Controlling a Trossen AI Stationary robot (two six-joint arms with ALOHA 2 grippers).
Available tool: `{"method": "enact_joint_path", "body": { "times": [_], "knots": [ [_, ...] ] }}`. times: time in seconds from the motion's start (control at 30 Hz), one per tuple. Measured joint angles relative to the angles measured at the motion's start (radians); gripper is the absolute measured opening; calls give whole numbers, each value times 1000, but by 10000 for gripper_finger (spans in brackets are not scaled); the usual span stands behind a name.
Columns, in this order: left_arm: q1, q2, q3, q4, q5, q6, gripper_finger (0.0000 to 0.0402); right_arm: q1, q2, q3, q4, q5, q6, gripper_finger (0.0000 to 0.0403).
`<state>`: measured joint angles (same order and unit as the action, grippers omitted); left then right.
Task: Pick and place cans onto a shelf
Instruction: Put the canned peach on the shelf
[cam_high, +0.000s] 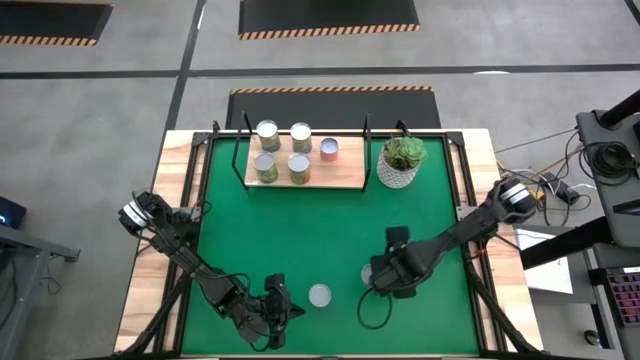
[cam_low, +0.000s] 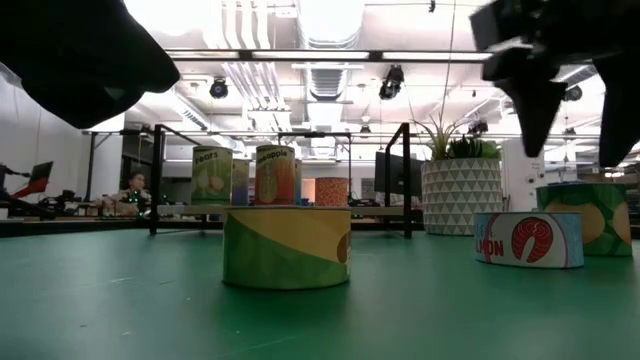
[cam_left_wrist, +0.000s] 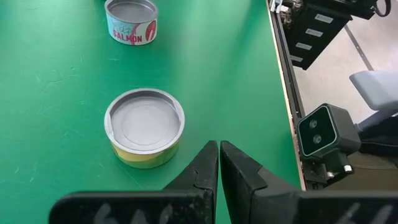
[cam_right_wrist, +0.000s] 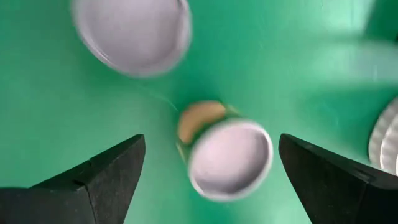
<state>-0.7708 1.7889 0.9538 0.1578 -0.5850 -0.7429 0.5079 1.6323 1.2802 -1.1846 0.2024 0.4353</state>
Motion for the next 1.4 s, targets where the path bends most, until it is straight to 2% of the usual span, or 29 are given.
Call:
{"method": "enact_joint_path", "body": {
  "times": [0.13, 0.3, 0.43, 0.53, 0.87, 1.0, 1.2, 1.4],
  "knots": [
    [0, 0, 0, 2, 0, 0, 0, -5, -120, -113, 34, 0, 51, 358],
    [1, -1, 0, 3, 0, 0, 0, -13, -268, -277, 199, 0, 94, 358],
    [2, -1, -1, 5, -5, 0, 0, -11, -345, -392, 294, -1, 140, 358],
    [2, -1, -1, 6, -6, 0, 0, -11, -369, -448, 300, 9, 184, 358],
    [9, -1, -1, 6, -10, 1, 0, -20, -366, -513, 416, 33, 196, 353],
    [10, -2, -1, 6, -18, 5, 0, -24, -367, -513, 433, 37, 185, 318],
    [8, -9, -1, 6, -115, 16, 0, -24, -368, -511, 436, 38, 185, 259],
    [4, -72, -1, -35, -110, 47, 0, -24, -370, -481, 392, 24, 183, 260]
  ]
}}
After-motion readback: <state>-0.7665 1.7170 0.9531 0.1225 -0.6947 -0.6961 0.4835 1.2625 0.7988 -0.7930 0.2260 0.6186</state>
